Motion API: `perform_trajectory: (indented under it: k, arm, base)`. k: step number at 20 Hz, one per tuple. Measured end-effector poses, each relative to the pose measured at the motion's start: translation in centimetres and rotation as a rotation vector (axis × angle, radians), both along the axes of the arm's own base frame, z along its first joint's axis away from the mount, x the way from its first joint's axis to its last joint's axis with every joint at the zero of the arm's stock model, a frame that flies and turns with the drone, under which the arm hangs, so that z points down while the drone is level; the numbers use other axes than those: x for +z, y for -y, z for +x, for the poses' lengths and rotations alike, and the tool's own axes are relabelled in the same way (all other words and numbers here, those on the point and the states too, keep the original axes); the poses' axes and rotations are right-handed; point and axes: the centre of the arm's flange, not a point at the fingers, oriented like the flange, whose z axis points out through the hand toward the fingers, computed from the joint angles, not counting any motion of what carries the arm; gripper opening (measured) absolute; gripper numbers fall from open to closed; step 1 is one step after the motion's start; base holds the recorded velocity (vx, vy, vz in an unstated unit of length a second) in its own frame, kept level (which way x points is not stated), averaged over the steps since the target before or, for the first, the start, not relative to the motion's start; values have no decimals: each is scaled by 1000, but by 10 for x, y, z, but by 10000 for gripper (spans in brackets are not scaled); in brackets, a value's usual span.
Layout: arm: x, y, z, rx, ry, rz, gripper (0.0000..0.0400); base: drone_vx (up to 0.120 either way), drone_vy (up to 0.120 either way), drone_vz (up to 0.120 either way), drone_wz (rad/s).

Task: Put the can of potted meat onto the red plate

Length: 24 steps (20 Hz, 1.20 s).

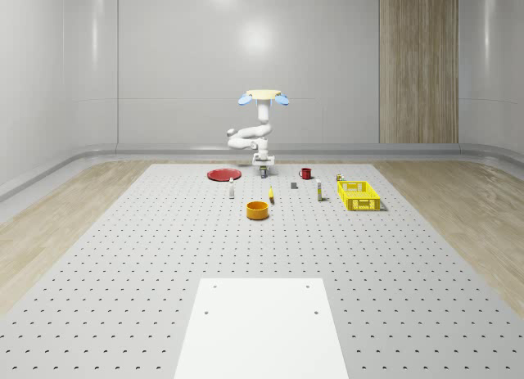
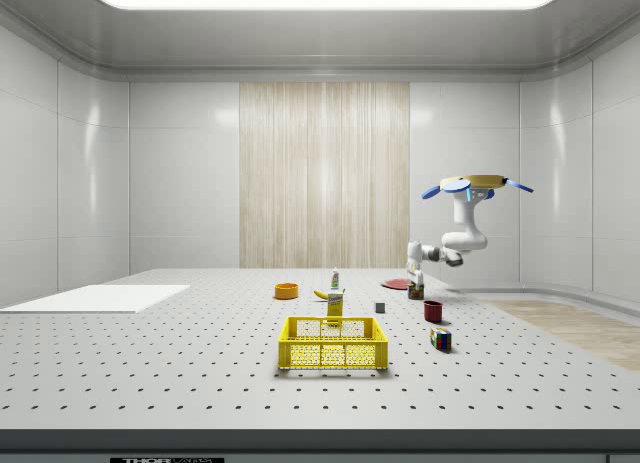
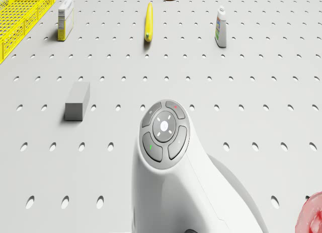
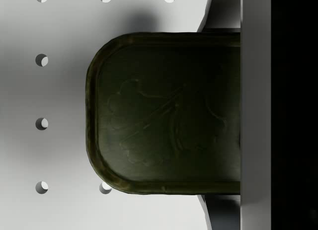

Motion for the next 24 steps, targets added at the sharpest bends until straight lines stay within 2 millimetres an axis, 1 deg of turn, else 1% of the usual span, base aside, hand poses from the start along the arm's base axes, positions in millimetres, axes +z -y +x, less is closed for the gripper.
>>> perform_trajectory:
  k: [3,7,11,24]
  arm:
    - [-12,0,0,1,0,-1,287]
    - [-22,0,0,1,0,-2,286]
    - [-27,0,0,2,0,-2,286]
    - [-30,0,0,1,0,-2,286]
  base:
    - [0,0,107,0]
    - [0,-120,120,0]
    - [0,-120,120,0]
    - [0,-120,0,0]
